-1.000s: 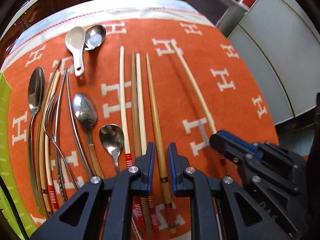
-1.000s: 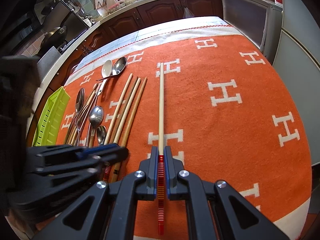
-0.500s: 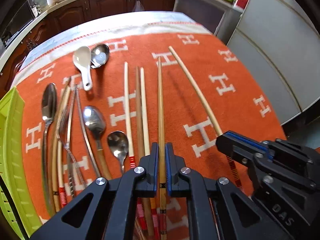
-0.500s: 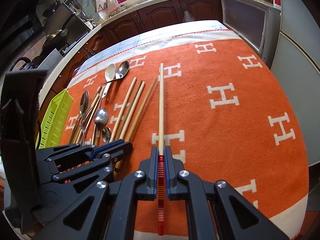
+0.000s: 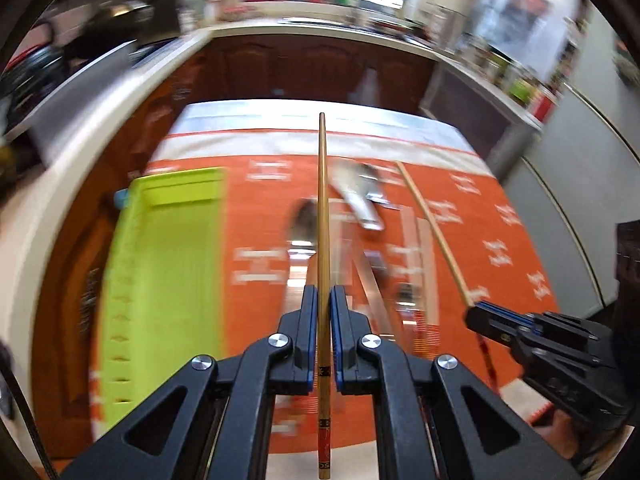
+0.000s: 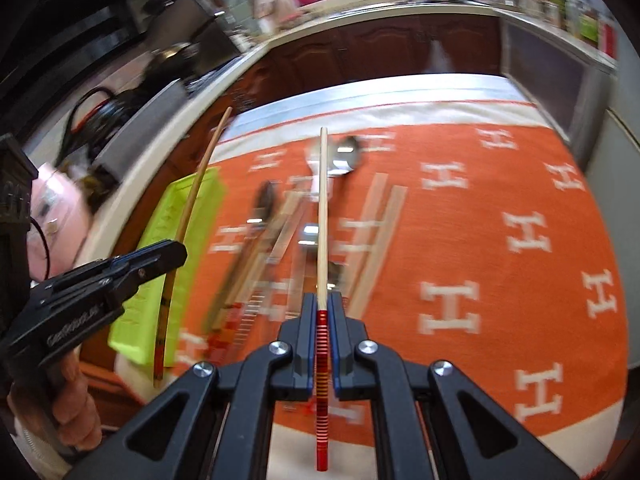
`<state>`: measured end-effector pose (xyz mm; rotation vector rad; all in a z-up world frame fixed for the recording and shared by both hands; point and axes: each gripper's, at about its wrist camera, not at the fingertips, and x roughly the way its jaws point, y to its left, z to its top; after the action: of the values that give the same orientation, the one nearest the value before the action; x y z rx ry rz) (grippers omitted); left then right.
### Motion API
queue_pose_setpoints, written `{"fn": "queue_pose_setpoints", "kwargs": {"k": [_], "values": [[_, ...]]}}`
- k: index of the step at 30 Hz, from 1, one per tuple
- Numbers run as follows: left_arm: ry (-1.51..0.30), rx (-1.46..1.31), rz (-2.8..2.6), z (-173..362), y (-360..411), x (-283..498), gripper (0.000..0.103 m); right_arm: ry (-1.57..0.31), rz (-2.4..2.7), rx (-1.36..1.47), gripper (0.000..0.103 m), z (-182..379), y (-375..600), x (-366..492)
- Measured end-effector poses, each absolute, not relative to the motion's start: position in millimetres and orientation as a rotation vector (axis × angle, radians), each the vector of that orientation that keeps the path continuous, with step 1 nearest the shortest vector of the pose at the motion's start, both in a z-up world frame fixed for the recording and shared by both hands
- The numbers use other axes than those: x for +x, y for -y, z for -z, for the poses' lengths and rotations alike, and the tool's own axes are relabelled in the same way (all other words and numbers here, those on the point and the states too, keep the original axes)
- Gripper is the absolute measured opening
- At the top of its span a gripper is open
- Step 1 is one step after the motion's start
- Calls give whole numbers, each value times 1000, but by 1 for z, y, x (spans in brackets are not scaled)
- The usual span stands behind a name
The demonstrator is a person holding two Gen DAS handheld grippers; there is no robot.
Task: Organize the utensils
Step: 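Carry chopsticks into the green tray and open both tools to release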
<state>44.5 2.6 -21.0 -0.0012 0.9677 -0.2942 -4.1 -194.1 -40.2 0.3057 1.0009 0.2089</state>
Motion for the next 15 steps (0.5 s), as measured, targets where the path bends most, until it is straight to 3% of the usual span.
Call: {"fn": "queue_pose_setpoints", "kwargs": {"k": [5, 15], "values": [[-974, -49, 162, 31, -69, 52, 4, -1061, -359, 333, 5, 32, 133, 28], [-1051, -125, 120, 76, -115, 69, 4, -1174, -384, 450, 6, 60, 43, 83]]}}
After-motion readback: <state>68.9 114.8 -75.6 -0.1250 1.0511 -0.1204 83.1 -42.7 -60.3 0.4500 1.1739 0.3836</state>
